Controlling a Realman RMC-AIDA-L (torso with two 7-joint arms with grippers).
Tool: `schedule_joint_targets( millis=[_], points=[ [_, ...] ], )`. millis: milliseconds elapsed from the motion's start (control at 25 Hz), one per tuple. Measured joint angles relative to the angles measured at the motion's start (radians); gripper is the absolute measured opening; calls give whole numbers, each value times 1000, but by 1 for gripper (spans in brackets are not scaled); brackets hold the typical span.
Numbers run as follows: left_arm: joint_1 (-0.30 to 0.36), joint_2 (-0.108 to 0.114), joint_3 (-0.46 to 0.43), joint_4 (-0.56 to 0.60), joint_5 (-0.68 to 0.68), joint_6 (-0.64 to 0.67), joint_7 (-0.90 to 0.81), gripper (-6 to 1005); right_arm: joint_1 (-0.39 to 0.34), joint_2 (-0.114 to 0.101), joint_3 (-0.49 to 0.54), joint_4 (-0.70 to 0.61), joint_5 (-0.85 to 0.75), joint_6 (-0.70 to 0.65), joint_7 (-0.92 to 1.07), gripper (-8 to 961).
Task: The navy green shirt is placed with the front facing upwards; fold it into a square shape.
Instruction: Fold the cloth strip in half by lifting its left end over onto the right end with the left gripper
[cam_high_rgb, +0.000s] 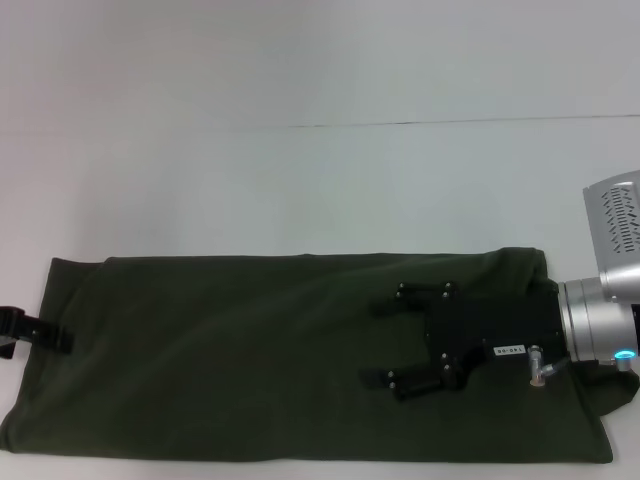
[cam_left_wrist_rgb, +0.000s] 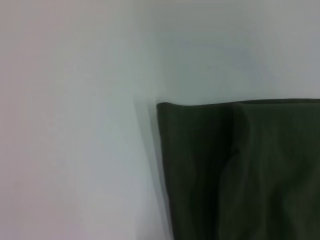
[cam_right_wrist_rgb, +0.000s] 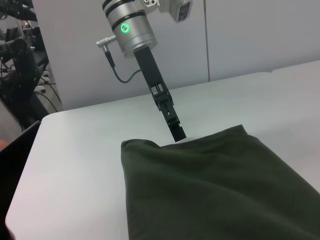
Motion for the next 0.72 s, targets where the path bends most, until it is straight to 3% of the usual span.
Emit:
schedule_joint_targets(
  millis=[720],
  points=[
    [4,-5,17,-27,15,-30,-11,899,1,0,0,10,0,2,2,942]
  ],
)
